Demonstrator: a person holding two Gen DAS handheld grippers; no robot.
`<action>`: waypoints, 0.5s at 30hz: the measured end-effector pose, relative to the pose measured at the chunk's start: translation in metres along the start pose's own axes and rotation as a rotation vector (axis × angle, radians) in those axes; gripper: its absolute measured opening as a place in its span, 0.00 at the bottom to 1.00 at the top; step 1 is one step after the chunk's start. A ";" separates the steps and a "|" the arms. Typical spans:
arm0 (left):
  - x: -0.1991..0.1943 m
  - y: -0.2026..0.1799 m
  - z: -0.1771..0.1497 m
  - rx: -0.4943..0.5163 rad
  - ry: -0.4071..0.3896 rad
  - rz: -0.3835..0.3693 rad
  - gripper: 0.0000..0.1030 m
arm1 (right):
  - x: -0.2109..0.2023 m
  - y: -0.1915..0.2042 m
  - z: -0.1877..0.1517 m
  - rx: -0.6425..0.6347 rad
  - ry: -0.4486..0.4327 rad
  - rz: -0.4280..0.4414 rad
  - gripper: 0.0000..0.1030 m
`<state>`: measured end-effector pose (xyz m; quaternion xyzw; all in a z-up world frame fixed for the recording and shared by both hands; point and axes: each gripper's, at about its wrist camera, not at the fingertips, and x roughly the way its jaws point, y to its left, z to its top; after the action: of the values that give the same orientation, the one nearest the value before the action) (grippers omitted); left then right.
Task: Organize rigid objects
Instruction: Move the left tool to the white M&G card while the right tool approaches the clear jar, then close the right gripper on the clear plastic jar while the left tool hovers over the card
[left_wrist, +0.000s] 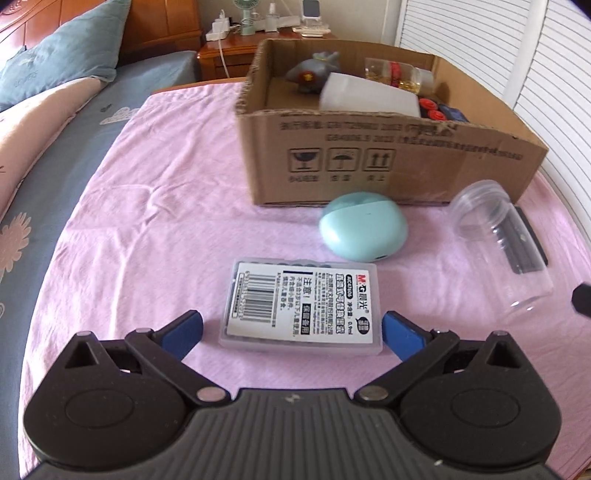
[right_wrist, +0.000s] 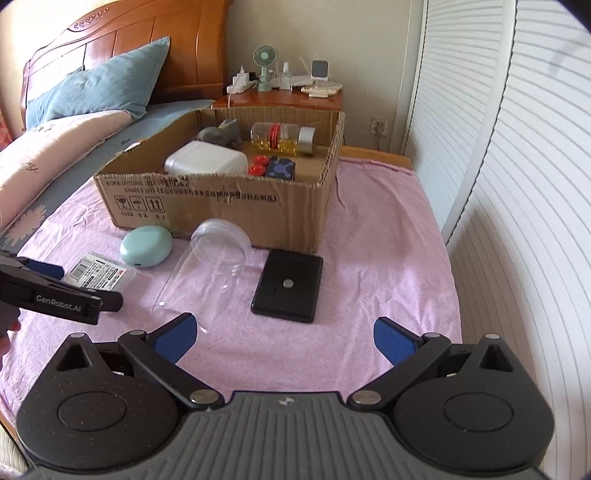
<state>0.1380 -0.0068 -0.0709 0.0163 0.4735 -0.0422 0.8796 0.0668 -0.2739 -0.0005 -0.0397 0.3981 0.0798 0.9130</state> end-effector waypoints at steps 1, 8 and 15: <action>0.000 0.003 0.000 -0.002 -0.004 0.000 1.00 | 0.002 -0.003 0.003 0.011 0.001 -0.007 1.00; -0.001 0.006 -0.002 0.006 -0.020 -0.007 1.00 | 0.027 0.005 0.003 -0.028 0.064 -0.040 1.00; -0.003 0.009 -0.004 0.019 -0.029 -0.017 1.00 | 0.032 0.036 0.005 -0.100 0.074 0.063 1.00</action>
<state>0.1336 0.0027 -0.0708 0.0200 0.4606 -0.0545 0.8857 0.0855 -0.2345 -0.0208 -0.0759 0.4283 0.1267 0.8915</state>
